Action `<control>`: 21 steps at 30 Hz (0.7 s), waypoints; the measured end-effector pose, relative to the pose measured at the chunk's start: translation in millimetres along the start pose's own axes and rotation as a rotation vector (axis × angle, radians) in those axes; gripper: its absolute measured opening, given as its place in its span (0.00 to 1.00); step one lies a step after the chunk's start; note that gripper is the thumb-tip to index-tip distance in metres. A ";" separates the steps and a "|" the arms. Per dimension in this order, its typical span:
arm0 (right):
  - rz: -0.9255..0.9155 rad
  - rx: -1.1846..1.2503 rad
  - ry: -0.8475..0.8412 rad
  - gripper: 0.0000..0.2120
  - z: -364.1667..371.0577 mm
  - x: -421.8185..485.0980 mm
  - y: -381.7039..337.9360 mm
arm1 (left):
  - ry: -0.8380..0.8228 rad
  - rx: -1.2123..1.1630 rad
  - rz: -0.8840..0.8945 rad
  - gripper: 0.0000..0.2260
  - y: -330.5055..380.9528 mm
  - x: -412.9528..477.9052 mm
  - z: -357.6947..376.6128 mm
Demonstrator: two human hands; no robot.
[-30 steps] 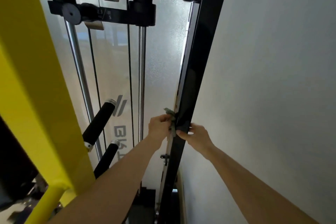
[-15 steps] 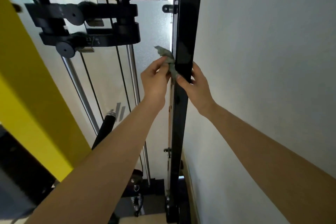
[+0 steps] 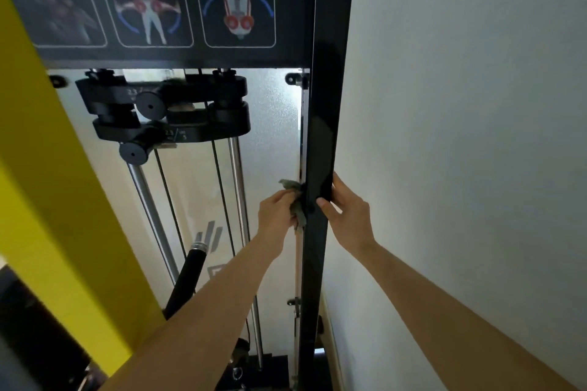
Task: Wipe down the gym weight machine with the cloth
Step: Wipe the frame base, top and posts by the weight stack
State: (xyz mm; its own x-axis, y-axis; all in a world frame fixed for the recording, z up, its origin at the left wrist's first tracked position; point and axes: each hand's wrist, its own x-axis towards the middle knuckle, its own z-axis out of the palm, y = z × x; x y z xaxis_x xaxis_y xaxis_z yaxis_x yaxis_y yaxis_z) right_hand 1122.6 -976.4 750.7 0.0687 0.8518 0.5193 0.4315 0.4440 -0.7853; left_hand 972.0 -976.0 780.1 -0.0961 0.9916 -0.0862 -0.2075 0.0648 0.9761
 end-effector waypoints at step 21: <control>0.380 -0.283 -0.292 0.32 -27.4 21.3 -45.0 | -0.047 0.415 0.082 0.07 66.1 -13.6 9.1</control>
State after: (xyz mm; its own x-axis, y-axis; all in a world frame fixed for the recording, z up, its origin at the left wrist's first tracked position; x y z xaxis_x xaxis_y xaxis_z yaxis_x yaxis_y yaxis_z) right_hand 1129.3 -985.8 806.3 0.0316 0.9970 0.0700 0.6522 0.0325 -0.7574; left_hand 968.4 -984.2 847.6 -0.0493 0.9988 -0.0046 0.2094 0.0149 0.9777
